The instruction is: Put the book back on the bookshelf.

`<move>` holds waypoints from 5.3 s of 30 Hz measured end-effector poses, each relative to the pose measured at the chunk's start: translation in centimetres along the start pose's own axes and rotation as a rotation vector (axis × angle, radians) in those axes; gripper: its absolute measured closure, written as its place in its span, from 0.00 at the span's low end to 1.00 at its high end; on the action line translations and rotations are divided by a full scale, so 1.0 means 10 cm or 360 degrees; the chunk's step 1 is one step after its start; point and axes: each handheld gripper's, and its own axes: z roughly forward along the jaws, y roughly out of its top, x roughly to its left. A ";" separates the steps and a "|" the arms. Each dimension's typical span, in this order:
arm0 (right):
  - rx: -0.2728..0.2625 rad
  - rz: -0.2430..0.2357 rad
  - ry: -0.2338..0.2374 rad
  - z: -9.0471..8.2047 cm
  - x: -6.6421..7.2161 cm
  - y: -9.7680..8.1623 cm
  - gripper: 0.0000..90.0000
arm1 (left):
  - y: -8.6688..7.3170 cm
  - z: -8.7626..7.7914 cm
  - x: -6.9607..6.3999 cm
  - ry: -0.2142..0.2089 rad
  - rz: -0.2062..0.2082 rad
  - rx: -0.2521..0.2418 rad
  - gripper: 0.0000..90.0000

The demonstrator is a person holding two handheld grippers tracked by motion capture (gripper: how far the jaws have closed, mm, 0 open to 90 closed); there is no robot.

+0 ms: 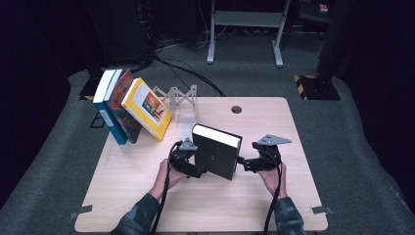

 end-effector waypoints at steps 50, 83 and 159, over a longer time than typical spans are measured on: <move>0.0028 0.0015 -0.0038 0.21 -0.13 0.11 0.12 | -0.03 -0.19 -0.05 0.0089 0.0103 -0.0180 0.30; 0.0220 0.0229 -0.0470 -0.15 -0.72 -0.96 0.10 | 0.17 -0.41 -0.22 0.0111 0.0202 -0.0464 0.58; 0.0275 0.0210 -0.0601 -0.10 -0.70 -0.97 0.11 | 0.98 -0.89 -0.13 0.0270 0.0104 -0.0292 0.60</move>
